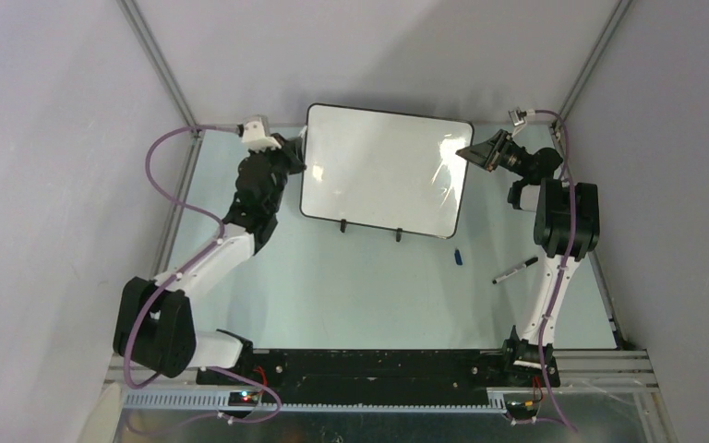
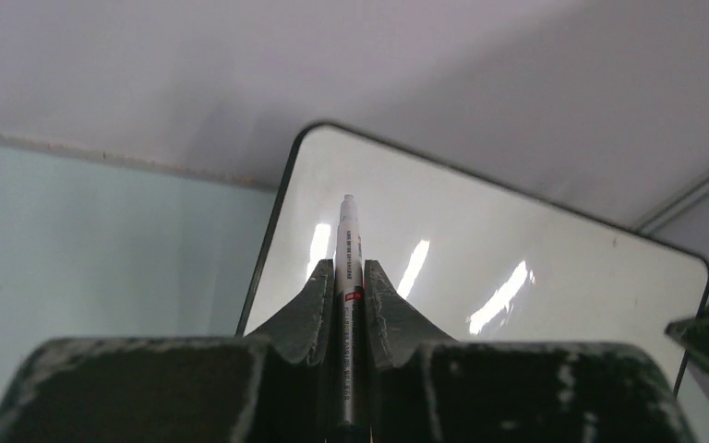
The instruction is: Write a sentence on the whiteboard
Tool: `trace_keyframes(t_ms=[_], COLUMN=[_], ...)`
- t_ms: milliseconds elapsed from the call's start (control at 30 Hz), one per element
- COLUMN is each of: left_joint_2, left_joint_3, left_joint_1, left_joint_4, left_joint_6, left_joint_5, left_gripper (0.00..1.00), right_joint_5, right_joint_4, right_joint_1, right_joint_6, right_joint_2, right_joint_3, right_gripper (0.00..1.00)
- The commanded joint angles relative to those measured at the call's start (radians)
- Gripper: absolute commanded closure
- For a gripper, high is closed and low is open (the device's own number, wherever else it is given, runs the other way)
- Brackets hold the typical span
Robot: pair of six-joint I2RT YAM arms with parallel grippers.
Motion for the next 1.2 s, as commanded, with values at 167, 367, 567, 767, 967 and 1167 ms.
trace_keyframes(t_ms=[167, 367, 567, 767, 967, 1167], left_joint_2=[0.037, 0.029, 0.061, 0.139, 0.193, 0.210], left_joint_3=[0.033, 0.024, 0.038, 0.075, 0.124, 0.154], left_joint_1=[-0.008, -0.007, -0.008, -0.007, -0.008, -0.012], left_joint_4=[0.094, 0.085, 0.104, 0.264, 0.297, 0.227], left_joint_6=[0.014, 0.072, 0.115, 0.132, 0.118, 0.151], left_joint_5=[-0.045, 0.029, 0.046, 0.054, 0.074, 0.105], left_gripper=[1.00, 1.00, 1.00, 1.00, 1.00, 1.00], right_joint_5=[-0.036, -0.031, -0.034, -0.032, -0.029, -0.028], right_joint_4=[0.044, 0.043, 0.044, 0.044, 0.043, 0.044], right_joint_1=[0.018, 0.017, 0.017, 0.015, 0.012, 0.011], right_joint_6=[-0.002, -0.006, -0.006, -0.007, -0.009, -0.008], right_joint_2=[-0.059, -0.061, -0.065, -0.067, -0.068, -0.069], right_joint_3=[-0.007, -0.007, -0.007, -0.007, -0.007, -0.007], right_gripper=[1.00, 1.00, 1.00, 1.00, 1.00, 1.00])
